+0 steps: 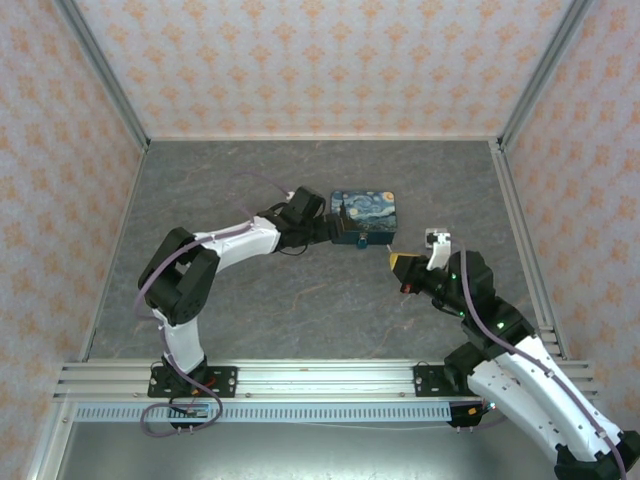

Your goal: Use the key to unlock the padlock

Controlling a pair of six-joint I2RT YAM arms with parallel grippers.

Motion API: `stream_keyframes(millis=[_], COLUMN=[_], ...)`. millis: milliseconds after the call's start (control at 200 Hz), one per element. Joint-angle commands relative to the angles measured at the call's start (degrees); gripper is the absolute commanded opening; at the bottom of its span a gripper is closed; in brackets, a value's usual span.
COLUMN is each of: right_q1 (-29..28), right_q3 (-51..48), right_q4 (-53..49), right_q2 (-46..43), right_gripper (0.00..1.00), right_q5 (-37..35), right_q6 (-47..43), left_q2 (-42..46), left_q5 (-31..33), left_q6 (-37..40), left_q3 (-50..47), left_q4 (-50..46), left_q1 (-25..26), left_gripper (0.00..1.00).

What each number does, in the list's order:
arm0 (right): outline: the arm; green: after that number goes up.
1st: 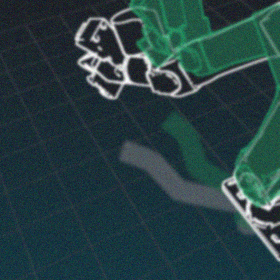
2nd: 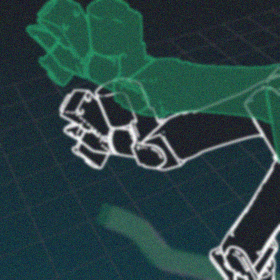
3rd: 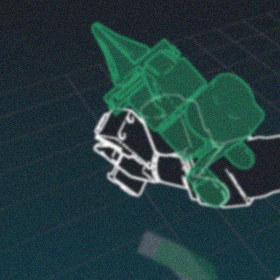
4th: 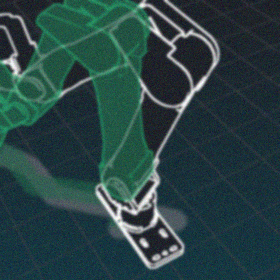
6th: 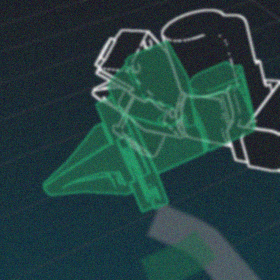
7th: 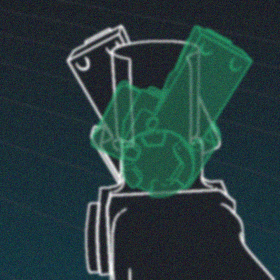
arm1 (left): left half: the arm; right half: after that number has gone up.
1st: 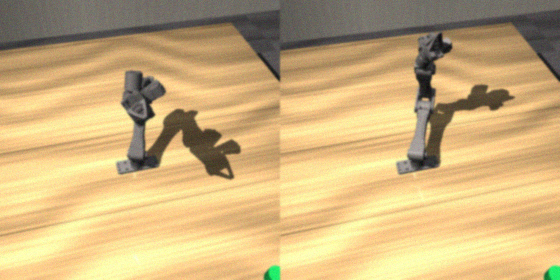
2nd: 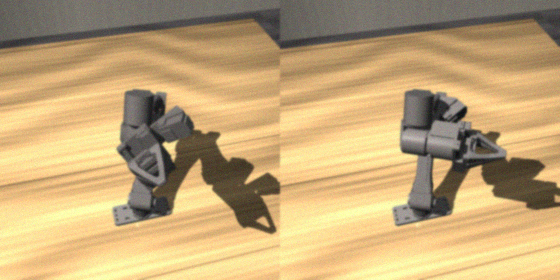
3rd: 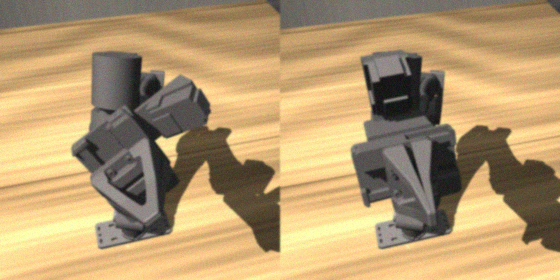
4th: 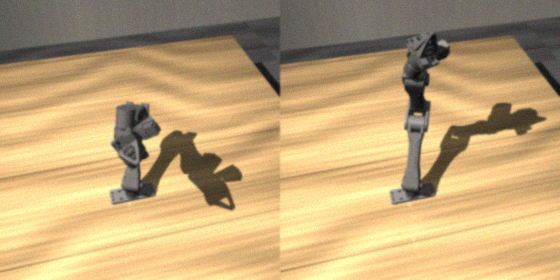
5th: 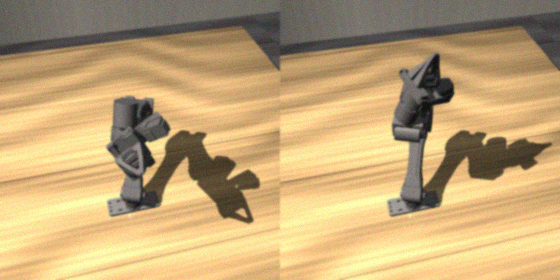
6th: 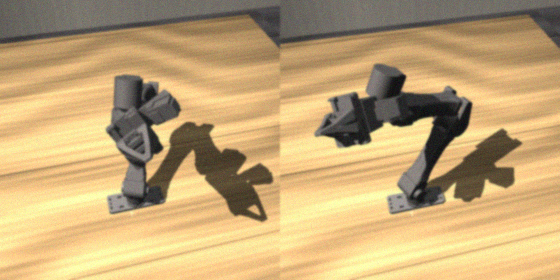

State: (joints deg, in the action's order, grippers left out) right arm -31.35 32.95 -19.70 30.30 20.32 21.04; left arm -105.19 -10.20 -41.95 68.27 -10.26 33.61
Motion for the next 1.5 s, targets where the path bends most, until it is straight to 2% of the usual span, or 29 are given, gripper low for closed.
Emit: stream_keyframes(millis=[0, 646, 831, 956, 1076, 1256, 1351, 1496], right_q1=[-0.3, -0.4, -0.4, -0.4, -0.5, -0.8, -1.1, -1.0], right_q3=[-0.6, -1.2, -1.7, -1.7, -1.7, -2.1, -1.8, -1.2], right_q4=[1.6, 1.6, 2.4, 2.9, 3.9, 8.8, 11.9, 20.4], right_q2=[0.5, 1.2, 1.3, 1.9, 3.4, 7.5, 10.4, 17.3], right_gripper=[0.00, 0.00, 0.00, 0.00, 0.00, 0.00, 0.00, 0.00], right_q5=[0.4, 0.8, 1.5, 2.1, 3.0, 4.6, 6.0, 10.1], right_q6=[0.6, 0.6, 0.4, 0.7, 1.0, 2.8, 4.0, 8.5], left_q2=[0.9, 5.0, 9.5, 14.7, 21.1, 23.7, 22.9, 20.4], left_q5=[3.7, 4.3, 3.3, 3.2, -3.0, -18.9, -22.5, -26.1], left_q6=[1.7, 5.3, 9.5, 12.9, 16.2, 16.9, 17.2, 17.0], left_q3=[-2.8, -4.0, -5.3, -8.4, -14.3, -23.4, -26.8, -29.3], left_q4=[-6.2, -7.8, -4.2, -0.9, 7.3, 20.2, 25.1, 32.2], left_q1=[-0.9, -8.4, -8.7, -10.5, -11.5, -10.9, -9.5, -7.7], left_gripper=[0.88, 0.89, 0.93, 0.96, 0.96, 0.91, 0.86, 0.85])
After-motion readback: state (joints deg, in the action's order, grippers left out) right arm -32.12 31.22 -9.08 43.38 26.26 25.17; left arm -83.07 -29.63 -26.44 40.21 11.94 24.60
